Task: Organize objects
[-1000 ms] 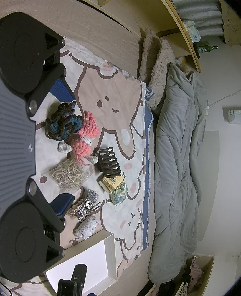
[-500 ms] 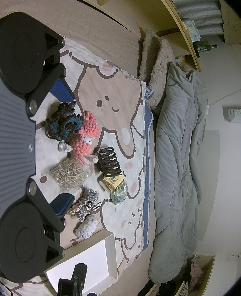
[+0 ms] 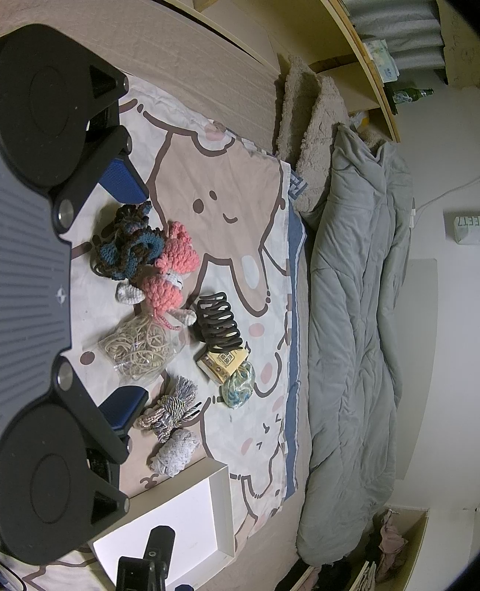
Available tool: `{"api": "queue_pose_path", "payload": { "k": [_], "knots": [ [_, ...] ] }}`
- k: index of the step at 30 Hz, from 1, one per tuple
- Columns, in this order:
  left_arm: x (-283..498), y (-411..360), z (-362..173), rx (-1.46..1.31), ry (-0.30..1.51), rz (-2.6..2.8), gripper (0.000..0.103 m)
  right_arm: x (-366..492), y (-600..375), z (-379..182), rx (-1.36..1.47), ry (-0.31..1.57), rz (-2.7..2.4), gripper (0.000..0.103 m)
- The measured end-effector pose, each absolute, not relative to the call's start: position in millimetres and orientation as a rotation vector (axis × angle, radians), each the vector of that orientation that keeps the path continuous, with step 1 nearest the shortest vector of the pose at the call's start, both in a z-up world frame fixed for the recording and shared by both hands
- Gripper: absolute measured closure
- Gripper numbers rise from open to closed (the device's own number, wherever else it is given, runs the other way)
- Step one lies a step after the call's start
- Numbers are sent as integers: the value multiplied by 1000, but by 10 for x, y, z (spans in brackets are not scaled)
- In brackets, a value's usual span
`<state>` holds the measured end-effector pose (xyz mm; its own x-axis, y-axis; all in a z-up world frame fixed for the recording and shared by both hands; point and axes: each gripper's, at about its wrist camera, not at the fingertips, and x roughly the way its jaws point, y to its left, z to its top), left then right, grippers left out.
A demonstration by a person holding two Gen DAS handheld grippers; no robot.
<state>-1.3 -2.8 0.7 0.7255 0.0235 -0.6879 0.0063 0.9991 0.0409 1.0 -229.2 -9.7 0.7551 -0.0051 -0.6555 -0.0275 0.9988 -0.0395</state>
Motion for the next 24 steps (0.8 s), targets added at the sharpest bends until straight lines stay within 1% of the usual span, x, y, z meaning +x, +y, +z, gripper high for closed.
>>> {"api": "queue_pose_path", "payload": {
  "k": [24],
  "knots": [
    [-9, -23, 1, 52, 747, 23, 0, -5, -2279, -115, -45, 708, 8, 0]
  ]
}}
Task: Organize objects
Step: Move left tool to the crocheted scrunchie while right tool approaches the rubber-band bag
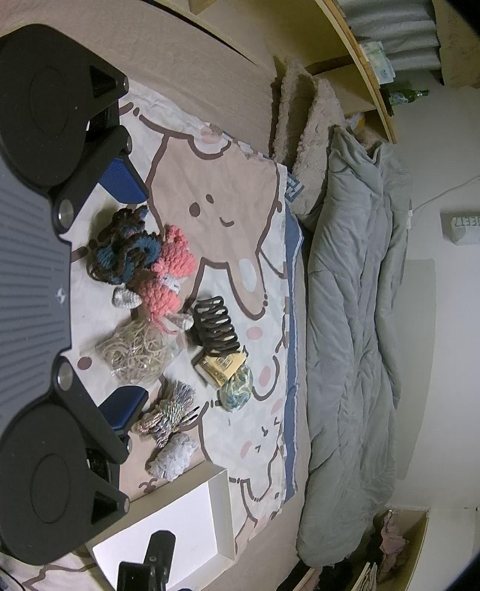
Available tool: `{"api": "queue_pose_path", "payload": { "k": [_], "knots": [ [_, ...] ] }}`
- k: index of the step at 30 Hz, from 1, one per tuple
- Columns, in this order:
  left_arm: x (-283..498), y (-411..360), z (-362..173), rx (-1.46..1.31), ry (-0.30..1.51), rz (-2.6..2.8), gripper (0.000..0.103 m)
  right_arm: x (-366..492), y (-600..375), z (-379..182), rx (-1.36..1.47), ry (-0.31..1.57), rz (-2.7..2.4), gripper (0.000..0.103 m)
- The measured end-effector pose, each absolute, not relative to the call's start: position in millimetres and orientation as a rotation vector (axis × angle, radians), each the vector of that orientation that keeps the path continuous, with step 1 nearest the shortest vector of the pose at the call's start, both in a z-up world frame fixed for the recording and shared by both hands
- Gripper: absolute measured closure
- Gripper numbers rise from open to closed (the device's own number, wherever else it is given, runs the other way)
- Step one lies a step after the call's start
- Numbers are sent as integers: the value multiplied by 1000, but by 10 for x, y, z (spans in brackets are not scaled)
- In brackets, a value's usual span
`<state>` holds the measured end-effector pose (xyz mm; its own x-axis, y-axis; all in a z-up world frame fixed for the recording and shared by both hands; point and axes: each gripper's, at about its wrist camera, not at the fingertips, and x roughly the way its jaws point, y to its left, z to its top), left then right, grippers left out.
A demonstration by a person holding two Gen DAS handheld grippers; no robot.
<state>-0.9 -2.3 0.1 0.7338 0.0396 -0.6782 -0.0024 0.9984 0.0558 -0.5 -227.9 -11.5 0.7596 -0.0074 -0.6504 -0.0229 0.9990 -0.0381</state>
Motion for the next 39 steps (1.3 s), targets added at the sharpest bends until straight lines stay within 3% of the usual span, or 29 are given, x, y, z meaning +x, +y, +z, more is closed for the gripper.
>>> {"api": "queue_pose_path", "payload": {
  "k": [20, 39],
  "knots": [
    [226, 677, -110, -16, 685, 223, 0, 237, -2149, 25, -62, 602, 38, 0],
    [393, 1190, -400, -136, 805, 230, 0, 933, -1528, -165, -43, 556, 207, 0]
  ]
}}
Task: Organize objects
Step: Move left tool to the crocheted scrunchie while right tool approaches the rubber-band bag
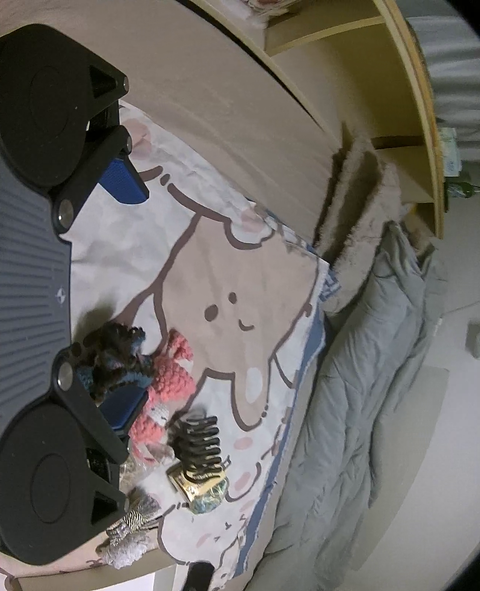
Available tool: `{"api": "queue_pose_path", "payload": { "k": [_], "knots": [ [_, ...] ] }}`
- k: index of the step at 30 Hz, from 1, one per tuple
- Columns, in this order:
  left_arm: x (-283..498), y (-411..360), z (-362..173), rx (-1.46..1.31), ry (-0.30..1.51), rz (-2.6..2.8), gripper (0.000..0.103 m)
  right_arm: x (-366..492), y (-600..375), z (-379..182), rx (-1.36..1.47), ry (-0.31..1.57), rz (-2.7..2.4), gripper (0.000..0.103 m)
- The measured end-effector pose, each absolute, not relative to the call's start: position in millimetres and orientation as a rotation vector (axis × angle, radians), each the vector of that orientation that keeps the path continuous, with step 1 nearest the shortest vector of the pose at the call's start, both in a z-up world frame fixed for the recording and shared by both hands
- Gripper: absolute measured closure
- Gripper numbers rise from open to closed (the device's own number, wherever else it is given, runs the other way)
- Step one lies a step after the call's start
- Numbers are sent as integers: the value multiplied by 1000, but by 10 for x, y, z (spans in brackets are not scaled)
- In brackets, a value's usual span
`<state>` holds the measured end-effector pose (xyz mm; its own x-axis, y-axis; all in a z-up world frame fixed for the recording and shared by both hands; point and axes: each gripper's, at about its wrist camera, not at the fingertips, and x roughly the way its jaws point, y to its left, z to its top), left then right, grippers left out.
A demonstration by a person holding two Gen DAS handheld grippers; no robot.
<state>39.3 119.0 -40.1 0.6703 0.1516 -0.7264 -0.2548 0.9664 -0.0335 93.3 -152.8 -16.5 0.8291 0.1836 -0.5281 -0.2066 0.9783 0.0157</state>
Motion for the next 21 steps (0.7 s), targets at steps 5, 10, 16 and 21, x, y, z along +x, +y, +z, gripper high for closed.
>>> {"api": "queue_pose_path", "payload": {
  "k": [5, 10, 16, 21],
  "knots": [
    [571, 1233, -511, -161, 861, 246, 0, 1114, -1374, -470, -28, 657, 225, 0],
    [772, 1140, -679, -186, 930, 203, 0, 1267, -1322, -762, -5, 786, 252, 0],
    [991, 982, -889, -218, 988, 213, 0, 1354, -1229, -983, -46, 863, 280, 0],
    [1050, 995, -1065, -308, 1022, 267, 0, 1380, -1109, -1150, -101, 937, 316, 0]
  ]
}}
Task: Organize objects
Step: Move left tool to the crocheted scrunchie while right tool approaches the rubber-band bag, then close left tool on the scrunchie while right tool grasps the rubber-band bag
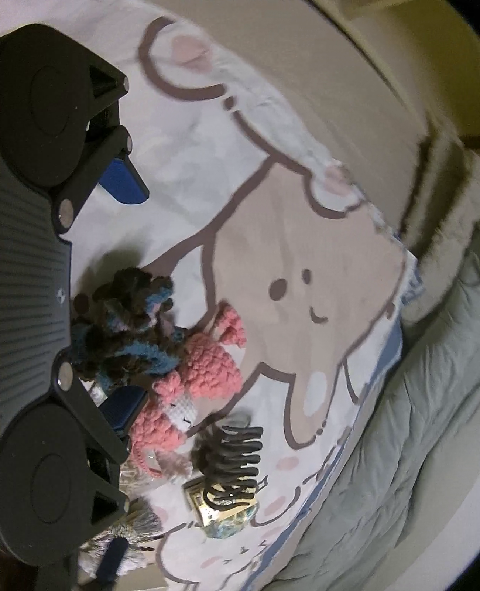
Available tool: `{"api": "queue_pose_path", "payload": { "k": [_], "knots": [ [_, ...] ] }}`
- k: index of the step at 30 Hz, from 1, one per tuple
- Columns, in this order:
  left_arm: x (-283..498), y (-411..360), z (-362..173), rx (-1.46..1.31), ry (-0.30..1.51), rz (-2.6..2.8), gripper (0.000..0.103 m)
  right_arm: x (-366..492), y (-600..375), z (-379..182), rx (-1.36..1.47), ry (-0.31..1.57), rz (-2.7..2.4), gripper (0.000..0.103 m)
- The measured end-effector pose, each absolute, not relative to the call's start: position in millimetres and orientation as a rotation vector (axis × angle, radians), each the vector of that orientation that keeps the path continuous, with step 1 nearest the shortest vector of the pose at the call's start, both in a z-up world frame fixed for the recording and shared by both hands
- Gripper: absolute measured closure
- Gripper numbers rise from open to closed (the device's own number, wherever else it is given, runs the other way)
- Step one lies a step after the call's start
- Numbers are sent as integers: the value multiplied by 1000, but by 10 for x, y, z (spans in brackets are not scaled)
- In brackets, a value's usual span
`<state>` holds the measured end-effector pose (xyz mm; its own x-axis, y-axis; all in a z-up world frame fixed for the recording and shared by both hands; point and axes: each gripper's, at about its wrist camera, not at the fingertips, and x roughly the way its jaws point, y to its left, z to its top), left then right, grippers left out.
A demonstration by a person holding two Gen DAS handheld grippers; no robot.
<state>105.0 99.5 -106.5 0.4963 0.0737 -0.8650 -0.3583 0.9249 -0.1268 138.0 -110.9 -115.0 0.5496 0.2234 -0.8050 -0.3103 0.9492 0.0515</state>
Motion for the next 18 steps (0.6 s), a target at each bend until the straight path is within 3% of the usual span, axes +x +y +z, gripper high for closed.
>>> {"api": "queue_pose_path", "payload": {
  "k": [10, 15, 18],
  "knots": [
    [1120, 1114, -1361, -553, 1087, 269, 2, 1440, -945, -1347, -161, 999, 352, 1],
    [1157, 1135, -1429, -636, 1090, 235, 16, 1492, -915, -1414, -177, 1035, 349, 9],
    [1186, 1090, -1455, -635, 1099, 217, 31, 1524, -951, -1460, -147, 1072, 357, 15]
  ]
}}
